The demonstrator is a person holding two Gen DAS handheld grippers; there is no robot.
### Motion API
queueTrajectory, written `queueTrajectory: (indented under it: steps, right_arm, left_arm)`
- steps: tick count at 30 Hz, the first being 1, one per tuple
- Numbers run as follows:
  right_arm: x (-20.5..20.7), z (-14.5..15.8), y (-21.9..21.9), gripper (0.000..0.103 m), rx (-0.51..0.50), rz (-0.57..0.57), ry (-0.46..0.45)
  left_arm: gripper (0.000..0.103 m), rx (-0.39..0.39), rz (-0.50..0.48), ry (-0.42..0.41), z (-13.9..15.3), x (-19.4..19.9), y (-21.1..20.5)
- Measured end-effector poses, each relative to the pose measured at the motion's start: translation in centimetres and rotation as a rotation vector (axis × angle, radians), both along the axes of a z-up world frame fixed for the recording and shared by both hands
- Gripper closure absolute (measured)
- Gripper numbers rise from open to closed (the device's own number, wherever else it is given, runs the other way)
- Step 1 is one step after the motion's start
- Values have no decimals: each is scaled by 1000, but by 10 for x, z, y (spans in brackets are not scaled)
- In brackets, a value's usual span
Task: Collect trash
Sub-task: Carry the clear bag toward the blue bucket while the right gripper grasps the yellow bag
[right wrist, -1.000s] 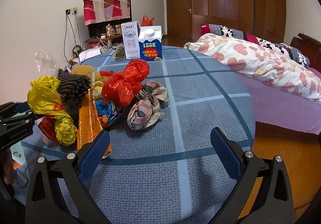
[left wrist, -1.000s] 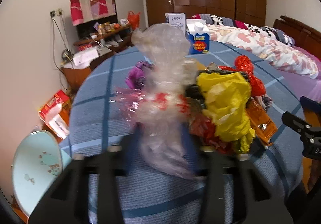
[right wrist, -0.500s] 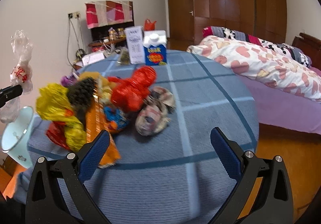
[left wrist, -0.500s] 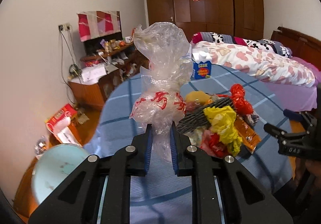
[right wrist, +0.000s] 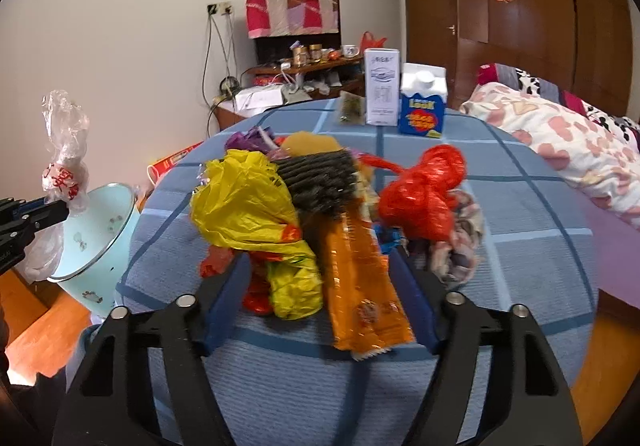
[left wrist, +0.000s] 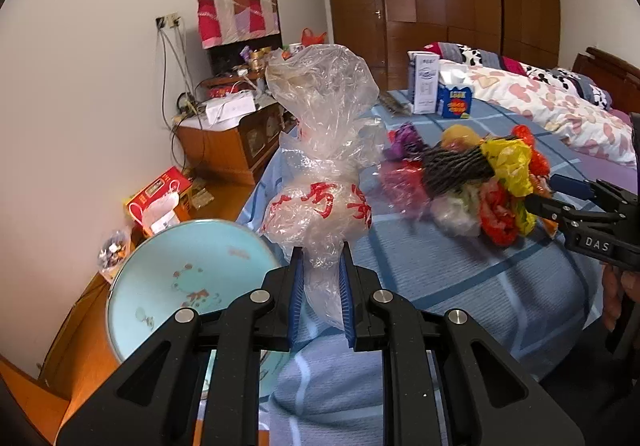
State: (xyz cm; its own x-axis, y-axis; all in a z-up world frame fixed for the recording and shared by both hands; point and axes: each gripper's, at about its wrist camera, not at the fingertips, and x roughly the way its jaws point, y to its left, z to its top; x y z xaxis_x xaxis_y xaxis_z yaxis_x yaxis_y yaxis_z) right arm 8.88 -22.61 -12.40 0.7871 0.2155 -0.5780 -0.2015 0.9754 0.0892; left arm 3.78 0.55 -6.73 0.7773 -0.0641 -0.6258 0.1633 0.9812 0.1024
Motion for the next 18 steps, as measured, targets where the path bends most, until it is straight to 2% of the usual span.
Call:
queueTrajectory:
  steps: [1,3,9,18]
  right_arm:
    - [2,0,3,47,-2,8,-3]
    - [6,-2,9,58,7,46,13]
    - [7,-8,18,77,-2,82,23]
    - [0,2,17,80,13,95,-7]
  left_arm:
    - [87,-3,5,4,0,1,2]
    - [87,-10,11,5,0,1,6]
    - [87,-11,18,-11,2,-2,8]
    - [87,-11,32,-20,6,-4,13]
